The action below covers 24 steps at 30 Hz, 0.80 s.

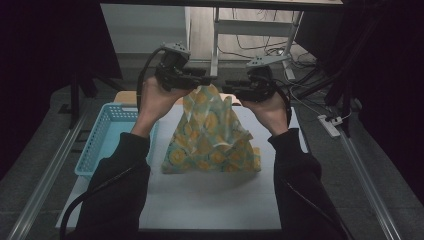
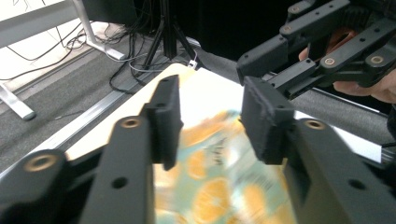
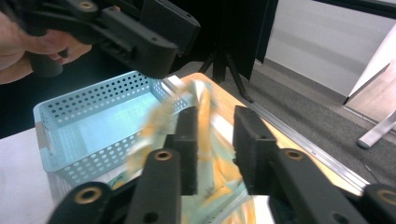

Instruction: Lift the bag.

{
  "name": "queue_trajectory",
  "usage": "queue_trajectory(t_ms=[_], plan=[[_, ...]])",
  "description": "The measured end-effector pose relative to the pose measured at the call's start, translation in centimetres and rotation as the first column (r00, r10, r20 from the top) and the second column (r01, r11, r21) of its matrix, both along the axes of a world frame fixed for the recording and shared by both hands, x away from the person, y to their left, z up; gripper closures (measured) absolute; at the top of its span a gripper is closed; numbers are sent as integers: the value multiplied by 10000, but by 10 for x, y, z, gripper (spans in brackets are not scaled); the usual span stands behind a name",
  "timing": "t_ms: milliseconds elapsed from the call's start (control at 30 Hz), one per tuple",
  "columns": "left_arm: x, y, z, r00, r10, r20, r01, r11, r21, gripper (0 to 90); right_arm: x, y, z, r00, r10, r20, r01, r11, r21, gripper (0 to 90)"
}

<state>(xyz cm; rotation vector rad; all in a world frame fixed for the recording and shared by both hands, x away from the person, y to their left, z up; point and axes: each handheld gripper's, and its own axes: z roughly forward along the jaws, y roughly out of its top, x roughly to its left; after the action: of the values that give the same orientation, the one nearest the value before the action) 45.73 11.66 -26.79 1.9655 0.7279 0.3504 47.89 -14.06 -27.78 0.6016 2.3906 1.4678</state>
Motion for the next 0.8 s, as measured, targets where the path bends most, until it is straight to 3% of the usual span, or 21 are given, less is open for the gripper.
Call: queue_trajectory(t_ms=[233, 433, 800], plan=[[-6, 3, -20, 9999, -35, 154, 33, 9999, 155, 314, -1, -6, -17, 9996, -263, -64, 263, 9997, 27, 512], [-9, 11, -40, 9992, 92, -380, -91, 10000, 25, 164, -6, -8, -32, 9994, -343, -92, 343, 9994, -3, 401], [-26, 25, -74, 9962, 196, -848, -207, 9997, -123, 69, -20, -12, -55, 9992, -355, -192, 357, 9993, 127, 243]])
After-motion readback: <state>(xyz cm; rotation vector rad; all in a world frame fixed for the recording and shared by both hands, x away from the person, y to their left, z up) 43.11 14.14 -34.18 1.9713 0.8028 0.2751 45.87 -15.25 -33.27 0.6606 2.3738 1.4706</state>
